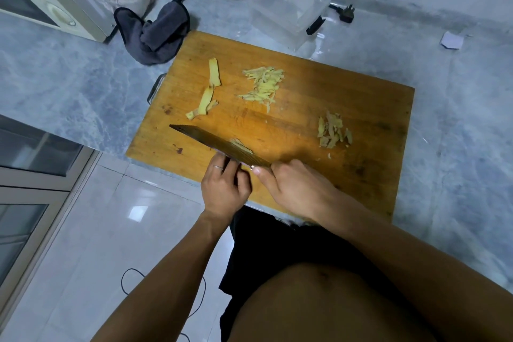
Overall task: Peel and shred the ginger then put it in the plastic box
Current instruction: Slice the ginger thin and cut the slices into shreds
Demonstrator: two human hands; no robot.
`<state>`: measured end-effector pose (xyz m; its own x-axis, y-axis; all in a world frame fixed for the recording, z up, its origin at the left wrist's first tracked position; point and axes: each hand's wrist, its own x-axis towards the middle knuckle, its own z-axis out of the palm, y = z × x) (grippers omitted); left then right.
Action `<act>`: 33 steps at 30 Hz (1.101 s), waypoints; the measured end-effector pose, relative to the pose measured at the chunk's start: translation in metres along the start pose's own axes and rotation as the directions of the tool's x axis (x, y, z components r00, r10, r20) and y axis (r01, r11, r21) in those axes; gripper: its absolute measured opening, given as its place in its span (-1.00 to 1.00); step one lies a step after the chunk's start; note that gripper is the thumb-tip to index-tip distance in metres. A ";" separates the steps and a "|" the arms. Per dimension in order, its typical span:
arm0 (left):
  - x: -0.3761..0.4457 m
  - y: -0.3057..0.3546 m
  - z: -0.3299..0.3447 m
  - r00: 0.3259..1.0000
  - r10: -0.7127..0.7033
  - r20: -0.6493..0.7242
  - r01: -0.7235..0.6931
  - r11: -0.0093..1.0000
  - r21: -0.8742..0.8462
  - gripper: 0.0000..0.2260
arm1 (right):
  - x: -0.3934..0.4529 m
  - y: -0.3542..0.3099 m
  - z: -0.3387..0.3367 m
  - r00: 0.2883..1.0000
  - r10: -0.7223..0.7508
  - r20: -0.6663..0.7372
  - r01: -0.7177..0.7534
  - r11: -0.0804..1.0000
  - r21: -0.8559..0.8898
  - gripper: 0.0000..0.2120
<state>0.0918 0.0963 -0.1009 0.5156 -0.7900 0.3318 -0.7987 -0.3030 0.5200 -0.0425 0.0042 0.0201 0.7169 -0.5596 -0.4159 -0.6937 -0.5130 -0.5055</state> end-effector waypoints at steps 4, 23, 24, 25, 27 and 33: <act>-0.002 -0.002 -0.001 1.000 0.011 -0.008 -0.010 1.000 0.012 -0.80 | -0.003 -0.002 -0.001 1.000 -0.023 -0.008 0.023 1.000 -0.019 -0.46; -0.002 -0.002 0.000 0.998 0.013 -0.066 -0.011 0.999 0.030 -0.81 | 0.010 -0.011 0.006 0.998 0.013 0.057 -0.010 0.998 -0.062 -0.42; -0.002 -0.001 0.000 0.998 0.012 -0.065 -0.010 1.000 0.029 -0.81 | 0.009 -0.011 0.006 0.998 0.008 0.058 -0.005 0.998 -0.065 -0.42; -0.002 -0.001 0.000 0.998 0.010 -0.065 -0.009 1.000 0.028 -0.82 | 0.008 -0.010 0.006 0.998 0.004 0.055 -0.001 0.998 -0.063 -0.43; -0.002 0.001 -0.001 0.998 0.012 -0.061 -0.011 1.000 0.025 -0.83 | 0.007 -0.008 0.004 0.999 -0.005 0.036 0.007 0.999 -0.044 -0.44; -0.004 -0.001 0.001 0.996 0.020 -0.086 -0.017 0.999 0.035 -0.84 | -0.002 -0.007 -0.002 0.998 -0.052 0.022 0.053 0.998 -0.042 -0.46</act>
<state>0.0909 0.0991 -0.1032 0.5240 -0.7474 0.4085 -0.8179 -0.3077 0.4862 -0.0390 0.0074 0.0253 0.7536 -0.5175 -0.4053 -0.6568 -0.5692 -0.4946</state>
